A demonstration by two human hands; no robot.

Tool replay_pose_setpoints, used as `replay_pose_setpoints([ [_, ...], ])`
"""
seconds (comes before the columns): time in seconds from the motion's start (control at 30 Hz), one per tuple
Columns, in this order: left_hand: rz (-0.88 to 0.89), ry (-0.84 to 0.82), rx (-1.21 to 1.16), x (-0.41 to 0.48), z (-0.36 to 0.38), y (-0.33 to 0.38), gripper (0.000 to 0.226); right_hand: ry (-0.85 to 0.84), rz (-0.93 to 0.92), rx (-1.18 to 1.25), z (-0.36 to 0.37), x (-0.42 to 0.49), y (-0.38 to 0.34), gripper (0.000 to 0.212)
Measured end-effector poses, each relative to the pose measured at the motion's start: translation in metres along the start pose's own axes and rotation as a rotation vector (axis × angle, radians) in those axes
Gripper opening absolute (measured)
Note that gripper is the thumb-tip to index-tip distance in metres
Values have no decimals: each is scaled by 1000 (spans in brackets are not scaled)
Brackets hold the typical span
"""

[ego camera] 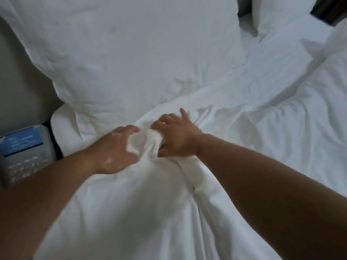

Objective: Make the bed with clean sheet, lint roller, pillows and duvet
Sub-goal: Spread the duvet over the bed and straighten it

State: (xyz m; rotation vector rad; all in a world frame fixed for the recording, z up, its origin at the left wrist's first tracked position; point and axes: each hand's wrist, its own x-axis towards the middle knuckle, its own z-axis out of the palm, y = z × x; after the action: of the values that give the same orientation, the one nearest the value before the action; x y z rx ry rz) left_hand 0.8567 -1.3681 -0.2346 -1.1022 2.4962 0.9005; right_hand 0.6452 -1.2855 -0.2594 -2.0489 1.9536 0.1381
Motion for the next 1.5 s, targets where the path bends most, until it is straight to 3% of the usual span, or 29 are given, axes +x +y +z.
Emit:
replay_pose_setpoints([
  [0.07, 66, 69, -78, 31, 14, 49, 88, 109, 6, 179, -17, -8, 32, 92],
  [0.13, 24, 25, -62, 52, 42, 76, 96, 118, 199, 213, -40, -33, 93, 94],
  [0.23, -126, 133, -6, 67, 71, 88, 103, -233, 548, -44, -45, -83, 181, 94],
  [0.33, -142, 273, 96, 79, 83, 93, 91, -286, 574, -74, -15, -91, 204, 95],
  [0.47, -114, 346, 61, 90, 87, 96, 87, -89, 495, -302, 21, -95, 183, 49],
  [0.53, -102, 360, 94, 95, 86, 95, 83, -62, 419, -309, 14, -104, 192, 45],
  [0.6, -118, 402, 161, 105, 83, 93, 83, 28, 448, -325, -23, -97, 234, 55],
  [0.63, -142, 437, 169, 112, 82, 91, 84, 121, 485, -360, -52, -89, 257, 54],
  [0.7, -196, 519, 189, 131, 86, 87, 84, 396, 372, -494, -89, -74, 295, 34],
  [0.77, -202, 583, 220, 147, 99, 80, 79, 544, 330, -558, -61, -59, 307, 21],
  [0.87, -194, 571, 214, 160, 117, 69, 67, 570, 521, -315, 45, -48, 306, 39],
  [1.0, -199, 535, 171, 162, 116, 68, 59, 500, 512, -197, 78, -40, 316, 55],
  [1.07, -225, 611, 76, 155, 103, 84, 51, 467, 547, -153, 71, -40, 320, 58],
  [1.17, 23, 701, 9, 186, 89, 151, 64, 333, 519, -28, 65, -40, 315, 62],
  [1.23, 137, 599, 70, 233, 86, 223, 73, 202, 423, 135, 29, -42, 322, 60],
  [1.3, 33, 478, 145, 275, 94, 273, 65, 38, 325, 315, -37, -43, 361, 44],
  [1.33, -8, 504, 184, 291, 103, 279, 59, 6, 321, 328, -68, -46, 391, 39],
  [1.4, -8, 611, 235, 309, 127, 271, 55, -17, 414, 78, -108, -59, 462, 49],
  [1.43, 6, 655, 257, 317, 139, 263, 55, -129, 471, -34, -111, -70, 489, 59],
  [1.5, -4, 681, 271, 330, 150, 254, 58, -428, 561, 11, -79, -85, 515, 56],
])
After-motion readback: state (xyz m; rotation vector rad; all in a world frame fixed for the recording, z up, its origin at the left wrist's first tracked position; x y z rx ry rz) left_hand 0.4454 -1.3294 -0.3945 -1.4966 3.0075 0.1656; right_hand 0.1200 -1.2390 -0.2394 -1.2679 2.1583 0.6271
